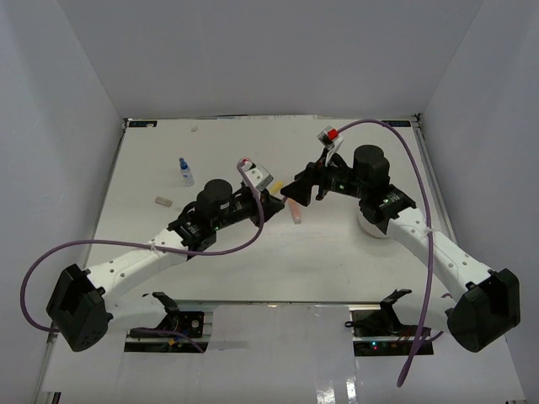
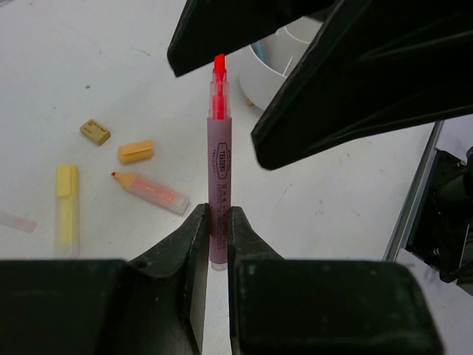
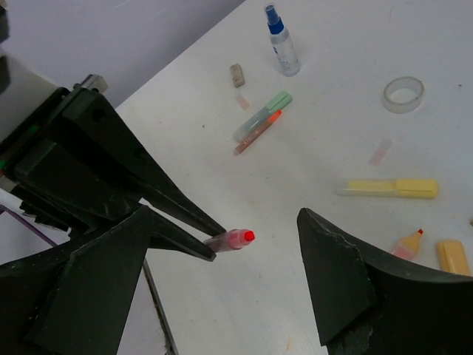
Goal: Sort the stationery into containers
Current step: Close the pen cap on the pen.
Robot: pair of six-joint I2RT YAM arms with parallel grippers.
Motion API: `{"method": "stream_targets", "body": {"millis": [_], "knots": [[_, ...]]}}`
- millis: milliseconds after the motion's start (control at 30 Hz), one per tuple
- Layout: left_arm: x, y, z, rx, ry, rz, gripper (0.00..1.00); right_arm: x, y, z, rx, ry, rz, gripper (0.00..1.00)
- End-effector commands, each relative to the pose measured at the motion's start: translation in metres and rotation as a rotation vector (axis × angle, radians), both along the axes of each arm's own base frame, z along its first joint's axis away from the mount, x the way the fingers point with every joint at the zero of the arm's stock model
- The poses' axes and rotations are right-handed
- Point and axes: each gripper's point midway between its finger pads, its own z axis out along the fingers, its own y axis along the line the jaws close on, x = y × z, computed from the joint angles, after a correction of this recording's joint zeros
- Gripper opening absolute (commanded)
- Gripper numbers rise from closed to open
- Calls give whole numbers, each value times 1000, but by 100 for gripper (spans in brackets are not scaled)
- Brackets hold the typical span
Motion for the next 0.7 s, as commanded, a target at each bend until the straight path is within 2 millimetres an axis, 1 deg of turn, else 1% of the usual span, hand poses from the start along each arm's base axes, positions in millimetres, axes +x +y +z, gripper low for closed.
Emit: {"method": "stream_targets", "body": {"millis": [0, 33, 167, 200, 267, 433, 567, 600, 667], "knots": [[-9, 3, 43, -101, -107, -30, 0, 4, 10, 28, 58, -51, -1, 85], [-9, 5, 42, -102, -111, -22, 0, 5, 10, 29, 62, -51, -1, 83], [-9, 11, 49, -119, -127, 1, 0, 4, 14, 30, 68, -48, 7, 79], [-9, 11, 50, -124, -127, 2, 0, 3, 15, 29, 68, -46, 13, 76], [-10, 10, 51, -130, -126, -4, 0, 2, 17, 32, 73, -48, 24, 72], [-11, 9, 51, -132, -118, -14, 0, -4, 22, 35, 85, -57, 57, 61], [-12, 8, 51, -133, -115, -17, 0, -6, 23, 34, 89, -53, 69, 52], [-11, 8, 51, -133, -115, -17, 0, -6, 23, 34, 91, -52, 72, 47], [-11, 8, 49, -131, -110, -17, 0, -7, 24, 35, 94, -54, 73, 42]]}}
